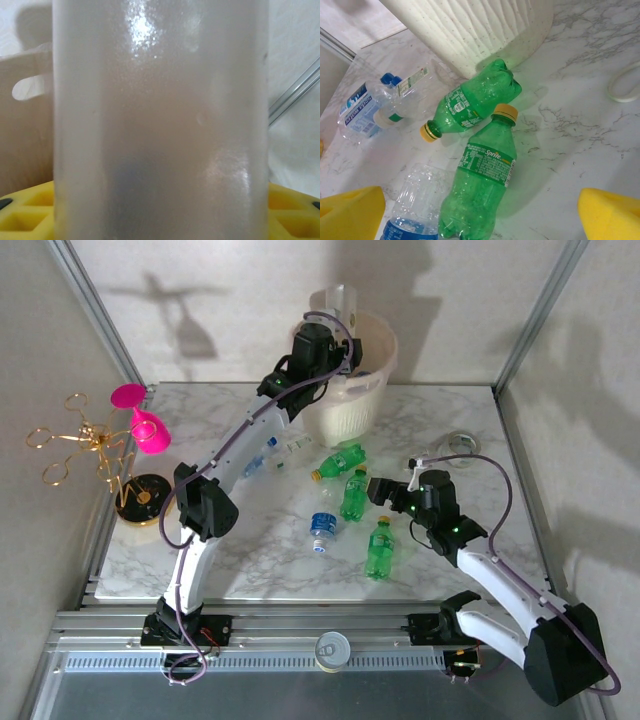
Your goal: Put the plastic bottles in the bin
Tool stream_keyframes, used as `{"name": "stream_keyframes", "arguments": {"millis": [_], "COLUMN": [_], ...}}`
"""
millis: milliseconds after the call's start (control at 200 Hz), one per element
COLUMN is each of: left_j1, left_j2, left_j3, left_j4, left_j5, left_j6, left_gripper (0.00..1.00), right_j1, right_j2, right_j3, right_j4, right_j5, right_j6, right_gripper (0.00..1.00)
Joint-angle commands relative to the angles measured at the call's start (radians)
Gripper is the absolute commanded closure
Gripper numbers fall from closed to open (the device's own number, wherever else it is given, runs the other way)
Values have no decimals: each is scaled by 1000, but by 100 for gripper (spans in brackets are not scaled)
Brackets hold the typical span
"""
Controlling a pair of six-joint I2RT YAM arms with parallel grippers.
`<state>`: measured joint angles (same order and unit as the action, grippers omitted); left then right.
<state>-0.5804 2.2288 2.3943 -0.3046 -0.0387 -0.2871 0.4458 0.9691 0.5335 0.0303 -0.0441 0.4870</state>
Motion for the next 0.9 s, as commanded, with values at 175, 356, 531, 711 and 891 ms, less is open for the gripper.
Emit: {"name": "stream_keyframes", "arguments": {"millis": [175, 356, 531, 711, 891], "left_j1": [13, 1, -37, -106, -173], "left_j2": [-3, -74, -177, -378, -642], "left_j3": [19, 16, -32, -306, -743], "left_j4": [-2, 4, 28, 182, 455], "left_j5": [-11, -1, 2, -1, -21], "left_j6": [-14, 0, 28, 50, 20], "left_gripper": [0, 0, 0, 0, 0], "right_j1": [7, 7, 7, 7, 7], "right_j2": [-44, -47, -40, -21, -1], "right_j3": [-2, -7, -5, 6, 20], "right_j4": [-30, -32, -35, -39, -67], "right_j5": [26, 29, 29, 27, 36], "right_j6": [-1, 0, 2, 9, 13], "right_gripper": [1, 1, 1, 1, 1]}}
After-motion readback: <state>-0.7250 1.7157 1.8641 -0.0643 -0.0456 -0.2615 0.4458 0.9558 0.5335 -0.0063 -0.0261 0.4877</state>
